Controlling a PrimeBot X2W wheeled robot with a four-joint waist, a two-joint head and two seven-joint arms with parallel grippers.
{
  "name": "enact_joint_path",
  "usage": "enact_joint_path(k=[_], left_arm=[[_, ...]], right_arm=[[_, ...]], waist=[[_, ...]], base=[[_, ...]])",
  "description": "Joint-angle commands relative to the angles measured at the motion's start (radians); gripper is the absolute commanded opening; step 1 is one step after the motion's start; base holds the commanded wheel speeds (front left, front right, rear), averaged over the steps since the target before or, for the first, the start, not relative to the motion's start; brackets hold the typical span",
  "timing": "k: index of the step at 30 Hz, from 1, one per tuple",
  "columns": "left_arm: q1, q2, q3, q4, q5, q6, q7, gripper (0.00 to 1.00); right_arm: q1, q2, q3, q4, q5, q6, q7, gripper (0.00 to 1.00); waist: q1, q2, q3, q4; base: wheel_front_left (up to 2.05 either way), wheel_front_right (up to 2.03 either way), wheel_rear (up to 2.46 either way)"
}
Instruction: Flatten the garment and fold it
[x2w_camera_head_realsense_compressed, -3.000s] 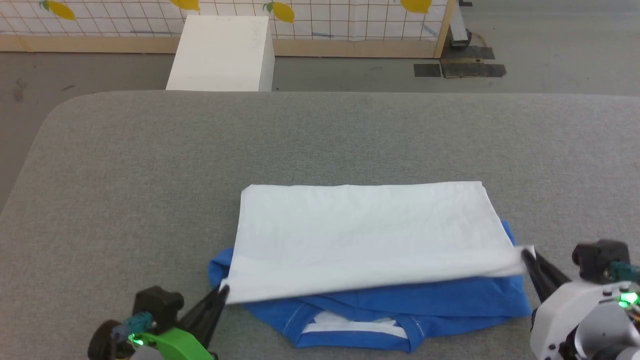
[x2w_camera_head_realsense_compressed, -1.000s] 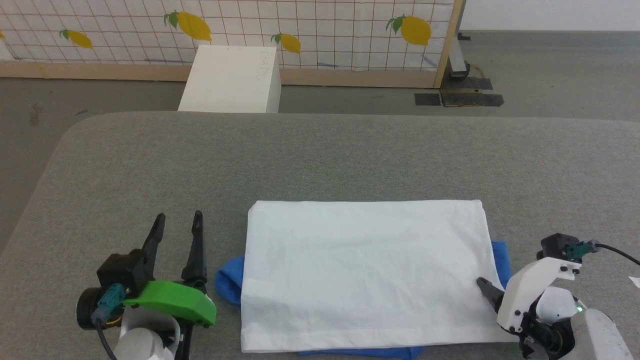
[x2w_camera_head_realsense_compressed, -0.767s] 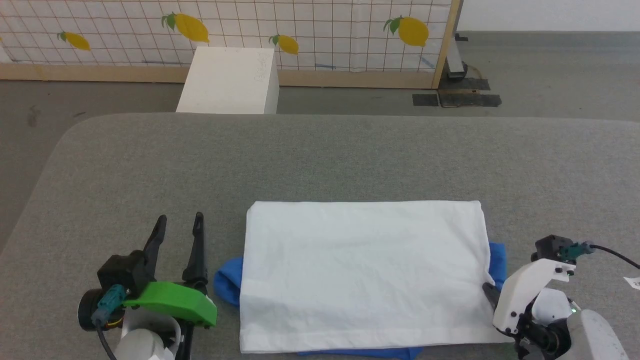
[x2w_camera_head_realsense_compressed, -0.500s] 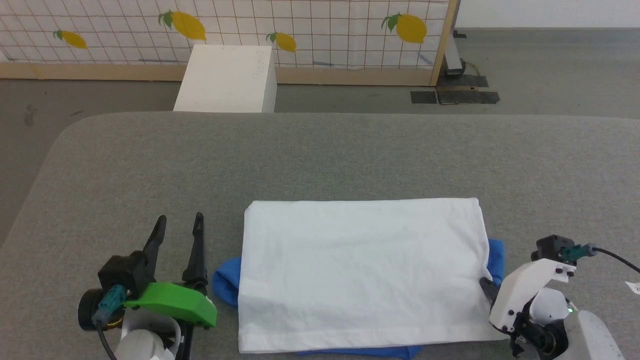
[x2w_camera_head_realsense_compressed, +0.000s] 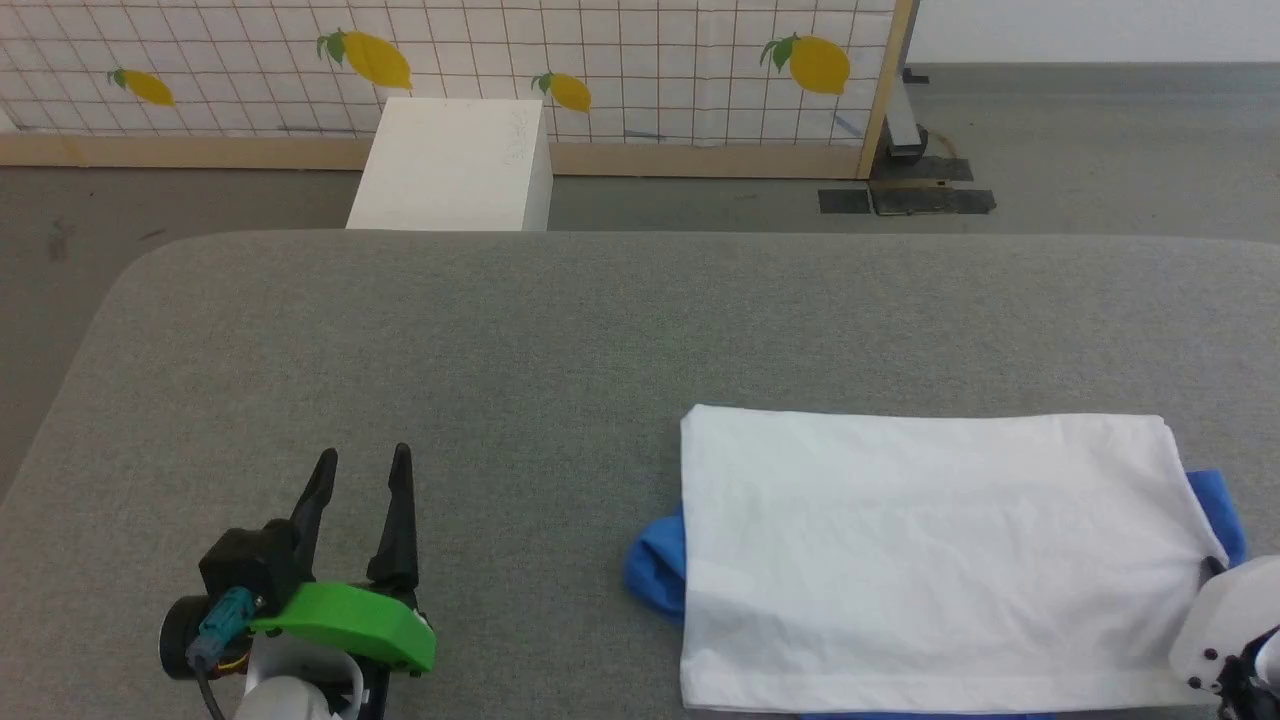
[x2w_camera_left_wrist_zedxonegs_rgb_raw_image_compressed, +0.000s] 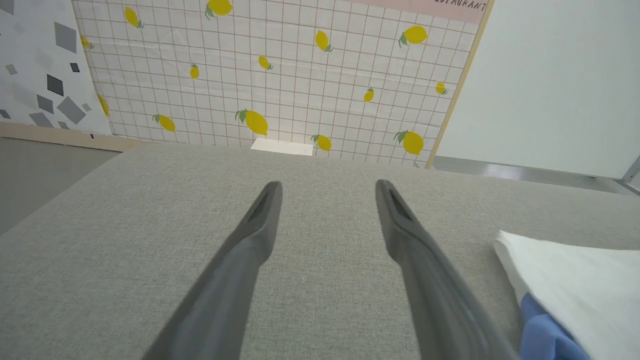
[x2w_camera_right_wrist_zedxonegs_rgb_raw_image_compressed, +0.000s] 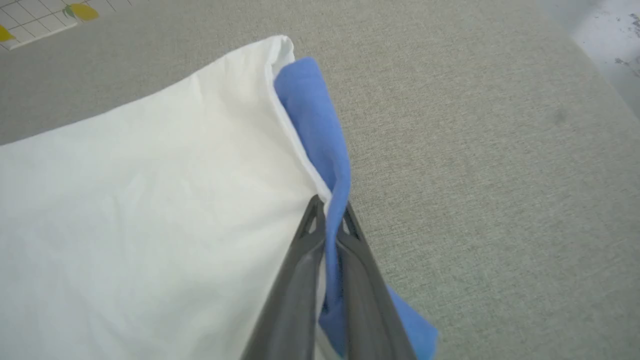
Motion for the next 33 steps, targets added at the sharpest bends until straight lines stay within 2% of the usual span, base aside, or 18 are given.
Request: enact_joint_path(k=[1, 5, 10, 15, 19, 22, 25, 32, 33], left_arm=[[0.013, -0.005, 0.005, -0.002, 0.011, -0.005, -0.005, 1.00], [0.021, -0.010, 0.010, -0.006, 0.015, -0.007, -0.005, 1.00], [0.024, -0.013, 0.012, -0.007, 0.021, -0.012, -0.005, 1.00], [0.017, -0.014, 0.012, -0.009, 0.028, -0.016, -0.005, 1.00], [0.005, -0.018, 0.008, -0.008, 0.030, -0.018, -0.005, 1.00], [-0.005, -0.021, 0.005, -0.009, 0.032, -0.020, -0.005, 1.00], [-0.016, -0.025, 0.003, -0.007, 0.030, -0.023, -0.005, 1.00], [-0.037, -0.032, 0.001, 0.000, 0.032, -0.028, -0.005, 1.00], [-0.040, -0.035, 0.003, 0.003, 0.033, -0.030, -0.005, 1.00]], right_arm=[[0.022, -0.002, -0.013, -0.041, -0.027, -0.002, 0.011, 0.00], [0.056, -0.002, 0.006, -0.132, -0.042, -0.002, 0.033, 0.00], [0.098, -0.002, 0.125, -0.318, 0.011, -0.002, 0.081, 0.00], [0.125, -0.002, 0.348, -0.501, 0.067, -0.002, 0.143, 0.00], [0.114, -0.002, 0.553, -0.573, 0.074, -0.002, 0.178, 0.00], [0.084, -0.002, 0.676, -0.557, 0.067, -0.002, 0.189, 0.00], [0.041, -0.002, 0.777, -0.484, 0.068, -0.002, 0.193, 0.00], [-0.049, -0.002, 0.913, -0.255, 0.084, -0.002, 0.171, 0.00], [-0.068, -0.002, 0.929, -0.183, 0.115, -0.002, 0.148, 0.91]], waist=[[0.0000, 0.0000, -0.001, -0.004], [0.0000, 0.0000, -0.005, -0.010], [0.0000, 0.0000, -0.008, -0.013], [0.0000, 0.0000, -0.001, -0.010], [0.0000, 0.0000, 0.009, 0.000], [0.0000, 0.0000, 0.020, 0.012], [0.0000, 0.0000, 0.034, 0.027], [0.0000, 0.0000, 0.062, 0.066], [0.0000, 0.0000, 0.067, 0.078]], base=[[0.00, 0.00, 0.00], [0.00, 0.00, 0.00], [0.00, 0.00, 0.00], [0.00, 0.00, 0.00], [0.00, 0.00, 0.00], [0.00, 0.00, 0.00], [0.00, 0.00, 0.00], [0.00, 0.00, 0.00], [0.00, 0.00, 0.00]])
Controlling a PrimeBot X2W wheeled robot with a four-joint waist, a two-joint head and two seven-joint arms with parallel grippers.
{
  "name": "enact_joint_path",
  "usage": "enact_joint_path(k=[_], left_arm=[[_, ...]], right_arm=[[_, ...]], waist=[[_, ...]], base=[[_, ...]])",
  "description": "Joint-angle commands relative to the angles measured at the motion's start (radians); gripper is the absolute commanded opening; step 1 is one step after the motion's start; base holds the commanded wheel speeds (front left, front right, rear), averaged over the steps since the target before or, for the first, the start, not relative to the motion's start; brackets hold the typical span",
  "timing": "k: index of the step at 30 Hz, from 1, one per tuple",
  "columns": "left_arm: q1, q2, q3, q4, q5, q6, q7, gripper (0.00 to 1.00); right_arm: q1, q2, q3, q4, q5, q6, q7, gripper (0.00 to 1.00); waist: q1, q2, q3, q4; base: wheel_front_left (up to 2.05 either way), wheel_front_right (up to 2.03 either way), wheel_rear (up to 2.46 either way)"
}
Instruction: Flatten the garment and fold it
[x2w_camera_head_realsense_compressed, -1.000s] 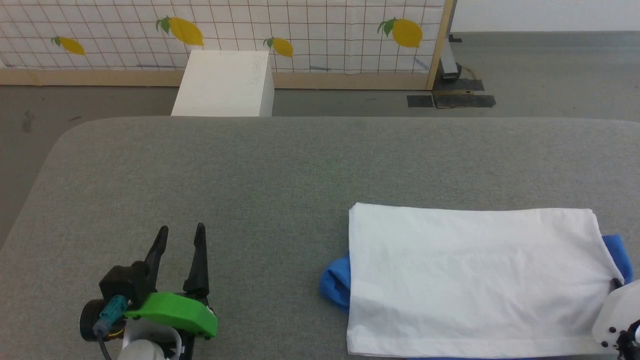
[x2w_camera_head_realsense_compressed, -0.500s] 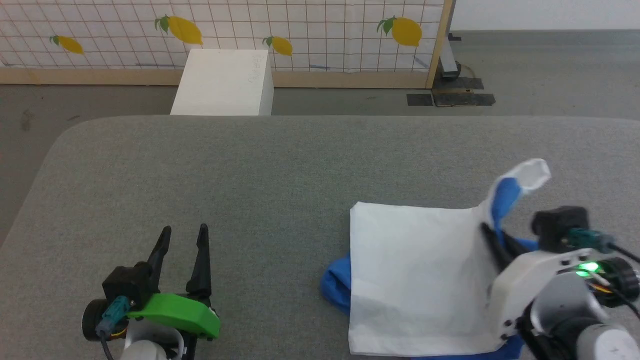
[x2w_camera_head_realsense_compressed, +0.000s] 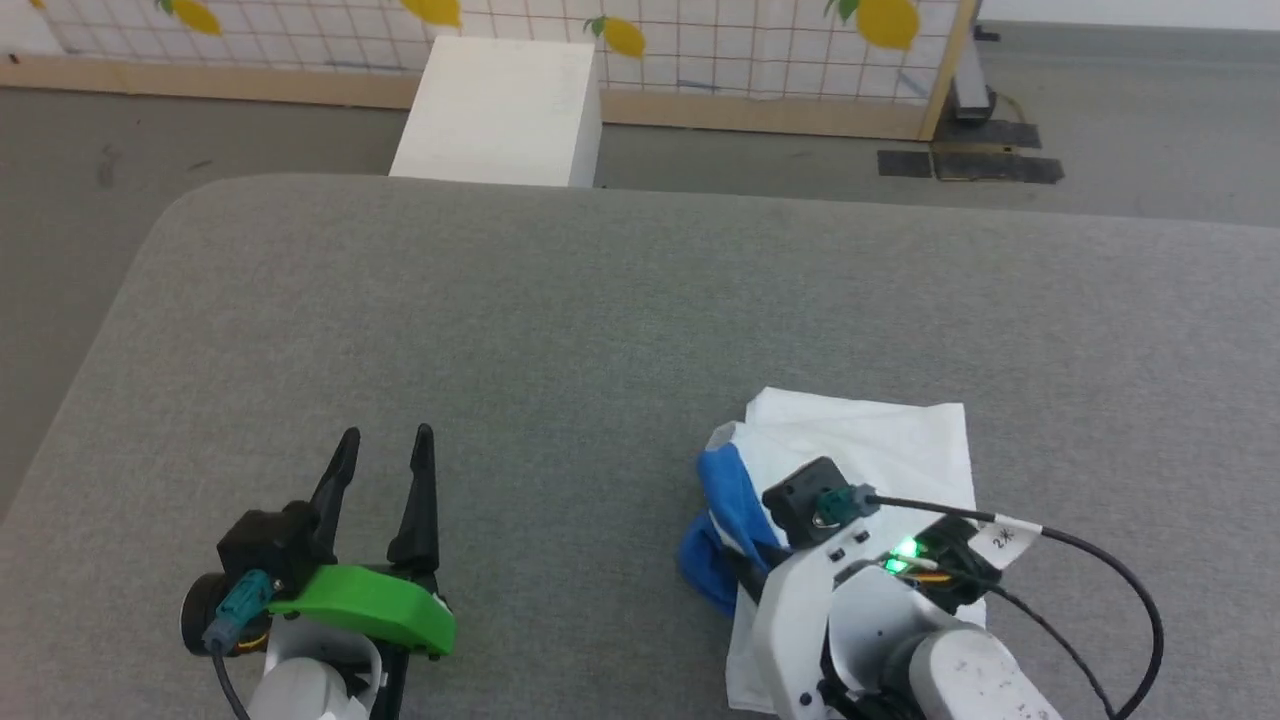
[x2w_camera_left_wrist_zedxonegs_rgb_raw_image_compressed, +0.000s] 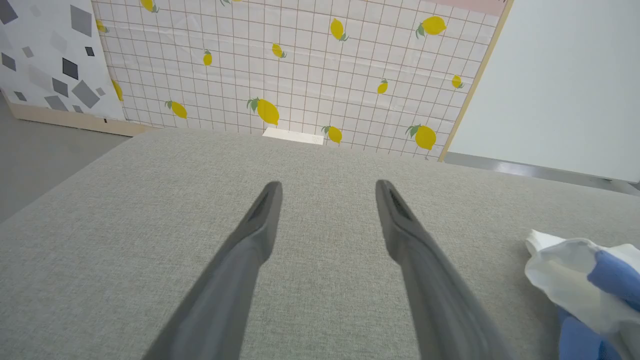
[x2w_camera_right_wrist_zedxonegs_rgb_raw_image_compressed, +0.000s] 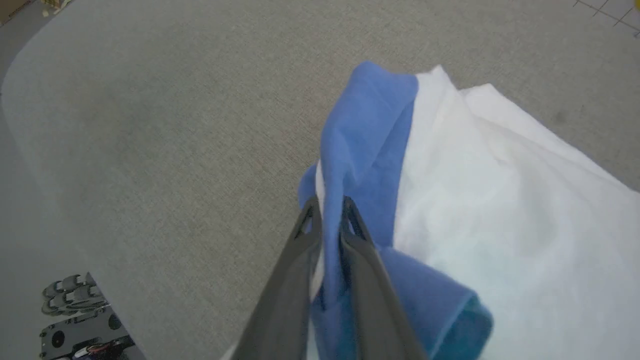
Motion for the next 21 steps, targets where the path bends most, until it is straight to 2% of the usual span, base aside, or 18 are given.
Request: enact_joint_path(k=[1, 6, 10, 13, 15, 18, 21], left_arm=[[-0.014, -0.004, 0.004, 0.003, 0.015, -0.004, -0.005, 1.00], [-0.005, -0.004, 0.016, 0.003, 0.019, -0.005, -0.005, 1.00], [0.002, -0.002, 0.027, -0.002, 0.023, -0.006, -0.005, 1.00], [0.005, -0.004, 0.032, -0.011, 0.026, -0.006, -0.005, 1.00], [0.006, -0.005, 0.036, -0.016, 0.028, -0.007, -0.005, 1.00], [0.007, -0.007, 0.037, -0.021, 0.031, -0.007, -0.005, 1.00], [0.007, -0.009, 0.037, -0.025, 0.034, -0.008, -0.005, 1.00]], right_arm=[[-0.018, -0.001, 0.003, 0.014, 0.031, -0.001, -0.018, 1.00], [-0.022, -0.001, 0.000, -0.018, 0.164, -0.001, -0.078, 1.00], [-0.026, -0.001, -0.053, -0.138, 0.276, -0.001, -0.218, 1.00], [-0.020, -0.001, -0.168, -0.219, 0.270, -0.001, -0.378, 1.00], [0.002, -0.001, -0.250, -0.237, 0.255, -0.001, -0.440, 1.00], [0.047, -0.001, -0.364, -0.218, 0.252, -0.001, -0.475, 1.00], [0.093, -0.001, -0.460, -0.151, 0.248, -0.001, -0.466, 1.00]], waist=[[0.0000, 0.0000, 0.008, 0.011], [0.0000, 0.0000, 0.005, 0.004], [0.0000, 0.0000, -0.006, -0.020], [0.0000, 0.0000, -0.014, -0.040], [0.0000, 0.0000, -0.019, -0.052], [0.0000, 0.0000, -0.022, -0.064], [0.0000, 0.0000, -0.024, -0.071]], base=[[0.00, 0.00, 0.00], [0.00, 0.00, 0.00], [0.00, 0.00, 0.00], [0.00, 0.00, 0.00], [0.00, 0.00, 0.00], [0.00, 0.00, 0.00], [0.00, 0.00, 0.00]])
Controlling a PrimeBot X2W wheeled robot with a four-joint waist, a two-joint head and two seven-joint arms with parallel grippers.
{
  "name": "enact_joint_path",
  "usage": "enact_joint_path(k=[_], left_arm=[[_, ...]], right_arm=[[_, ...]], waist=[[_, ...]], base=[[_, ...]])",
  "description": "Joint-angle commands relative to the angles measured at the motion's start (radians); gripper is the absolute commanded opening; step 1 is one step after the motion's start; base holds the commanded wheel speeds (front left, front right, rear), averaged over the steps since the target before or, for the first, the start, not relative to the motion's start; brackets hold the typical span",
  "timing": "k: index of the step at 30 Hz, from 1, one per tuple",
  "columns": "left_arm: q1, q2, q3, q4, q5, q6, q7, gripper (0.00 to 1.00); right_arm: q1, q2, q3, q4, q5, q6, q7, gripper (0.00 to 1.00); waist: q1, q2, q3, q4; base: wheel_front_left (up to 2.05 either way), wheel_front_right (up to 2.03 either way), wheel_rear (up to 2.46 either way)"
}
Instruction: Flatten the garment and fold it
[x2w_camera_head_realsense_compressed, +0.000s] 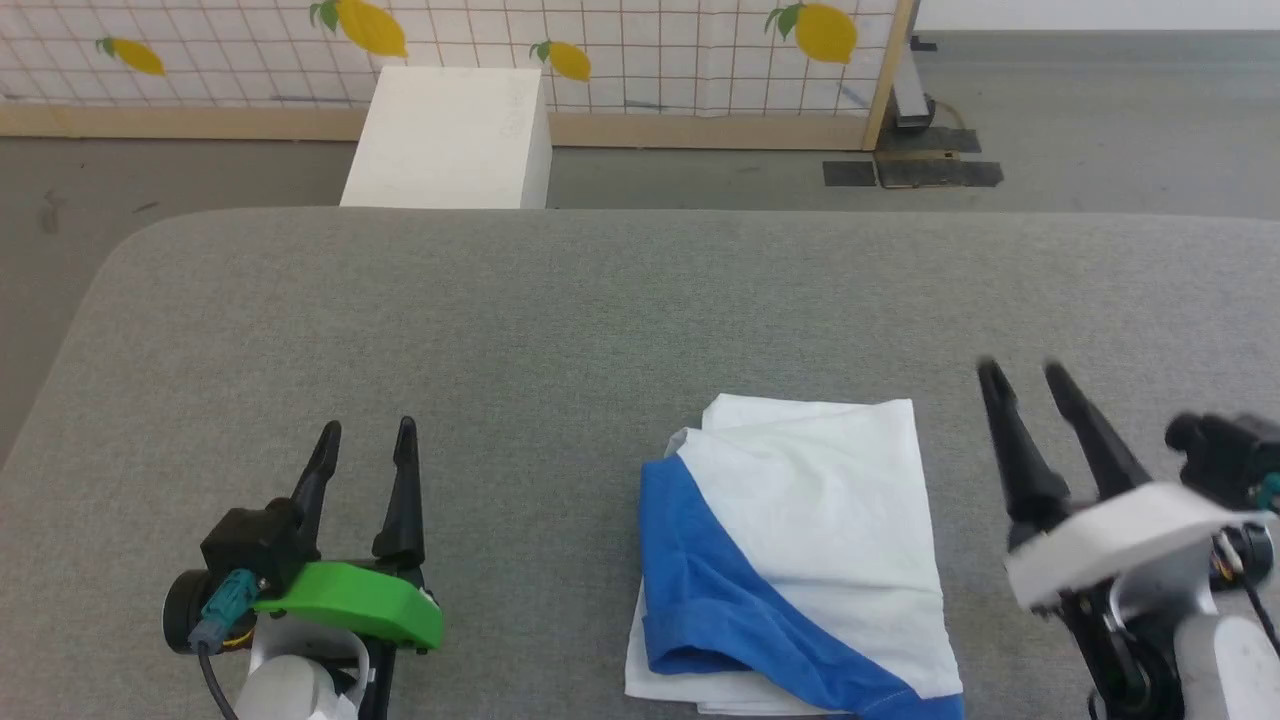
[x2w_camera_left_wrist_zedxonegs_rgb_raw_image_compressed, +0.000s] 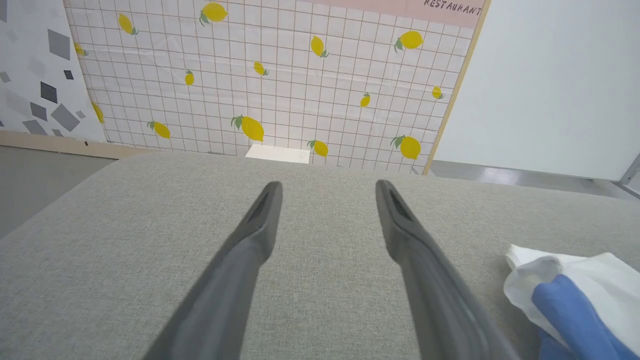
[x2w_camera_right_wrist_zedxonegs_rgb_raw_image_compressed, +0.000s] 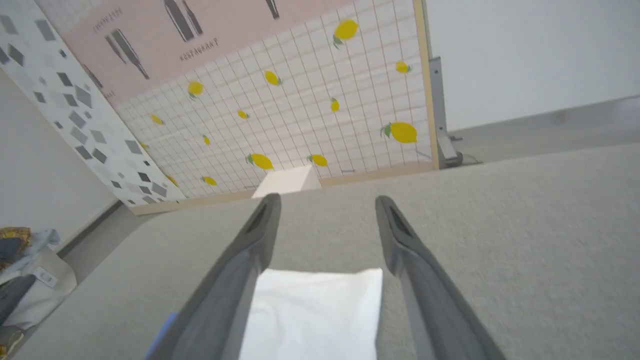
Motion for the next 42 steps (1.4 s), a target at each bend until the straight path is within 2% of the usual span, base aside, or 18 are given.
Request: enact_joint_path(k=[1, 6, 16, 22, 23, 24, 25, 26, 27, 30, 32, 36, 37, 42], left_arm=[[0.004, -0.005, 0.003, -0.004, 0.005, -0.007, -0.005, 1.00], [0.002, -0.007, 0.000, -0.004, 0.008, -0.009, -0.005, 1.00], [0.005, -0.010, -0.010, 0.003, 0.008, -0.012, -0.005, 1.00], [0.012, -0.014, -0.014, 0.007, 0.006, -0.013, -0.005, 1.00], [0.014, -0.014, -0.014, 0.007, 0.006, -0.013, -0.005, 1.00], [0.015, -0.014, -0.014, 0.008, 0.006, -0.013, -0.005, 1.00], [0.016, -0.014, -0.014, 0.009, 0.006, -0.013, -0.005, 1.00], [0.018, -0.014, -0.014, 0.010, 0.006, -0.014, -0.005, 1.00], [0.020, -0.014, -0.013, 0.010, 0.006, -0.014, -0.005, 1.00], [0.027, -0.012, -0.004, 0.006, 0.006, -0.014, -0.005, 1.00], [0.033, -0.012, 0.004, 0.000, 0.006, -0.013, -0.005, 1.00], [0.043, -0.012, 0.016, -0.023, 0.008, -0.010, -0.005, 1.00], [0.033, -0.014, 0.023, -0.044, 0.010, -0.010, -0.005, 1.00], [-0.008, -0.017, 0.027, -0.078, 0.015, -0.009, -0.005, 1.00]], right_arm=[[0.021, 0.000, -0.021, 0.032, -0.009, -0.001, 0.011, 1.00], [0.052, 0.000, -0.065, 0.195, 0.056, -0.001, 0.081, 1.00], [-0.010, 0.000, 0.002, 0.445, 0.209, -0.001, 0.199, 1.00], [-0.084, 0.000, 0.036, 0.581, 0.207, -0.001, 0.240, 1.00], [-0.095, 0.000, 0.045, 0.598, 0.202, -0.001, 0.249, 0.80], [-0.102, 0.000, 0.051, 0.610, 0.199, -0.001, 0.256, 0.47], [-0.110, 0.000, 0.060, 0.620, 0.195, -0.001, 0.264, 0.33], [-0.115, 0.000, 0.065, 0.623, 0.189, -0.001, 0.266, 0.05], [-0.122, 0.000, 0.068, 0.625, 0.176, -0.001, 0.266, 0.00], [-0.139, 0.000, 0.079, 0.603, 0.098, -0.001, 0.264, 0.00], [-0.152, 0.000, 0.097, 0.563, -0.001, -0.001, 0.276, 0.00], [-0.190, -0.023, 0.195, 0.443, -0.270, -0.001, 0.351, 0.00], [-0.227, -0.114, 0.285, 0.367, -0.361, -0.001, 0.406, 0.00], [-0.300, -0.307, 0.353, 0.313, -0.402, -0.001, 0.441, 0.00]], waist=[[0.0000, 0.0000, -0.002, -0.005], [0.0000, 0.0000, 0.002, -0.002], [0.0000, 0.0000, 0.001, 0.030], [0.0000, 0.0000, -0.005, 0.050], [0.0000, 0.0000, -0.006, 0.053], [0.0000, 0.0000, -0.007, 0.055], [0.0000, 0.0000, -0.009, 0.056], [0.0000, 0.0000, -0.011, 0.057], [0.0000, 0.0000, -0.012, 0.056], [0.0000, 0.0000, -0.013, 0.046], [0.0000, 0.0000, -0.011, 0.029], [0.0000, 0.0000, 0.009, -0.028], [0.0000, 0.0000, 0.041, -0.080], [0.0000, 0.0000, 0.108, -0.163]], base=[[0.00, 0.00, 0.00], [0.00, 0.00, 0.00], [0.00, 0.00, 0.00], [0.00, 0.00, 0.00], [0.00, 0.00, 0.00], [0.00, 0.00, 0.00], [0.00, 0.00, 0.00], [0.00, 0.00, 0.00], [0.00, 0.00, 0.00], [0.00, 0.00, 0.00], [0.00, 0.00, 0.00], [0.00, 0.00, 0.00], [0.00, 0.00, 0.00], [0.00, 0.00, 0.00]])
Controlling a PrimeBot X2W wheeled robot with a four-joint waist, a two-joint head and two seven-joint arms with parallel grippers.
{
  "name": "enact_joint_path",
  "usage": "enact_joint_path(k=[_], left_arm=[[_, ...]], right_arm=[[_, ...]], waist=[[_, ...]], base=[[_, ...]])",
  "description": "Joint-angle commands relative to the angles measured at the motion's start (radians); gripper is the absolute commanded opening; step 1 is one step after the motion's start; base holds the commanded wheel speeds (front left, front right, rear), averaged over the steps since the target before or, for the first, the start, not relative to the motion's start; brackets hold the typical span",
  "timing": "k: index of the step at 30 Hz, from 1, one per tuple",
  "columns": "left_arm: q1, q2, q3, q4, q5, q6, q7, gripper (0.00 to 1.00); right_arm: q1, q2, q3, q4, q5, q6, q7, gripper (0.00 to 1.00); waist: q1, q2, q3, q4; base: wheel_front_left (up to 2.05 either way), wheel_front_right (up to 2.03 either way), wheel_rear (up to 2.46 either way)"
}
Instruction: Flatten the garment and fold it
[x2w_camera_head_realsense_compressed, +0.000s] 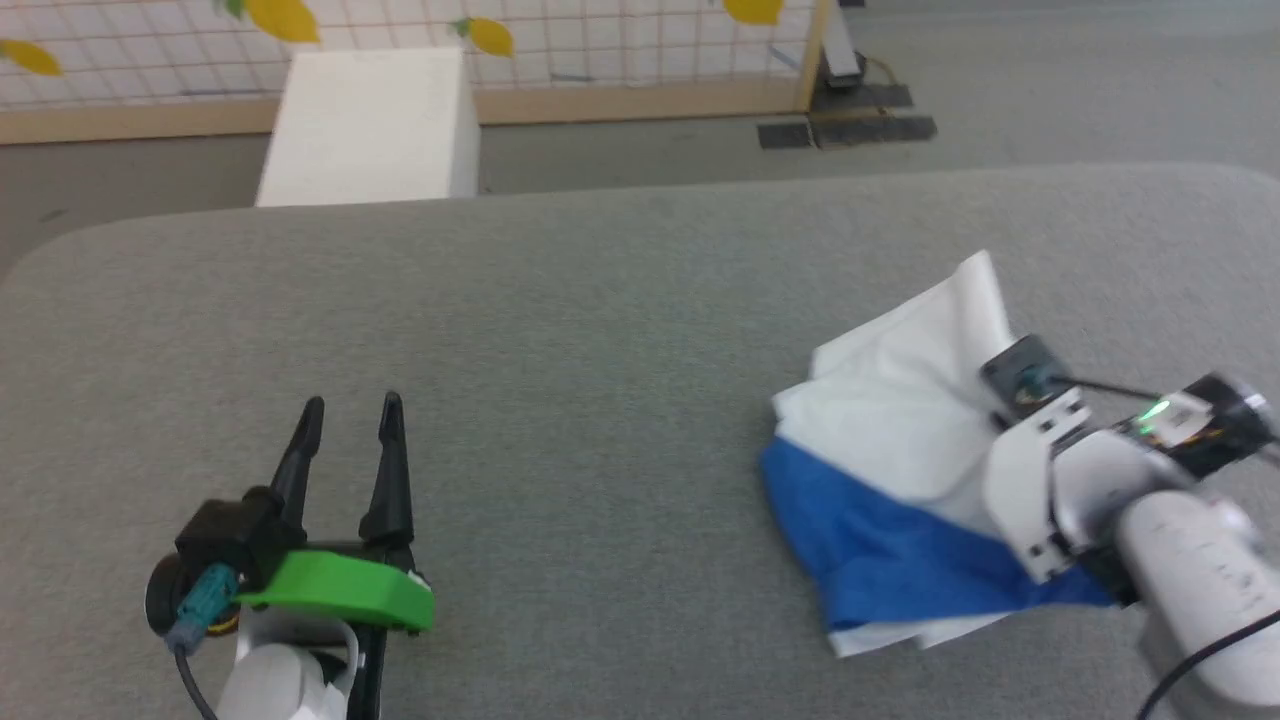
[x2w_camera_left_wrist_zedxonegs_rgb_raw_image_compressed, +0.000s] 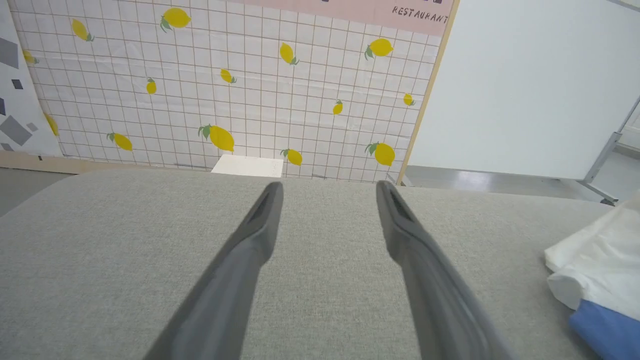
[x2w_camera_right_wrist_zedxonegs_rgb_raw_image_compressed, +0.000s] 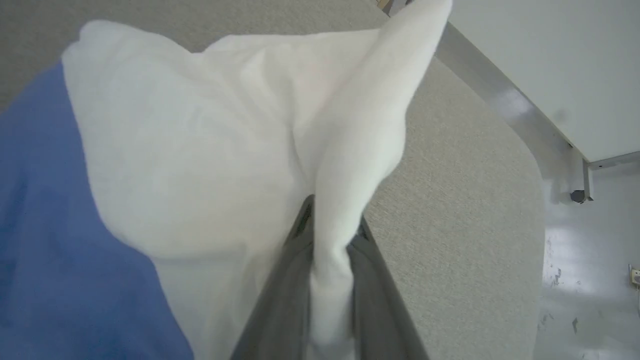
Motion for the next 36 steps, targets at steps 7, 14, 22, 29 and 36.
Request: enact_joint_path(k=[7, 14, 22, 29, 36], left_arm=[[-0.085, 0.012, 0.001, -0.041, 0.027, -0.003, -0.005, 1.00], [-0.156, 0.059, -0.010, -0.066, 0.043, -0.004, -0.003, 1.00], [-0.217, 0.097, -0.026, -0.106, 0.053, -0.005, 0.025, 1.00], [-0.233, 0.112, -0.033, -0.118, 0.053, -0.003, 0.039, 1.00], [-0.208, 0.107, -0.034, -0.096, 0.044, 0.007, 0.031, 1.00]], right_arm=[[-0.114, -0.185, -0.051, 0.032, -0.016, -0.002, -0.054, 0.00], [-0.200, -0.238, -0.168, 0.126, -0.071, -0.002, -0.151, 0.00], [-0.269, -0.227, -0.347, 0.218, -0.183, -0.002, -0.248, 0.00], [-0.314, -0.197, -0.471, 0.268, -0.274, -0.002, -0.309, 0.00], [-0.327, -0.154, -0.549, 0.316, -0.328, -0.002, -0.372, 1.00]], waist=[[0.0000, -0.0001, 0.186, -0.175], [0.0000, -0.0001, 0.309, -0.216], [0.0000, -0.0001, 0.411, -0.194], [0.0000, -0.0001, 0.439, -0.166], [0.0000, -0.0001, 0.383, -0.155]], base=[[0.00, 0.00, 0.00], [0.00, 0.00, 0.00], [0.00, 0.00, 0.00], [0.00, 0.00, 0.00], [0.00, 0.00, 0.00]])
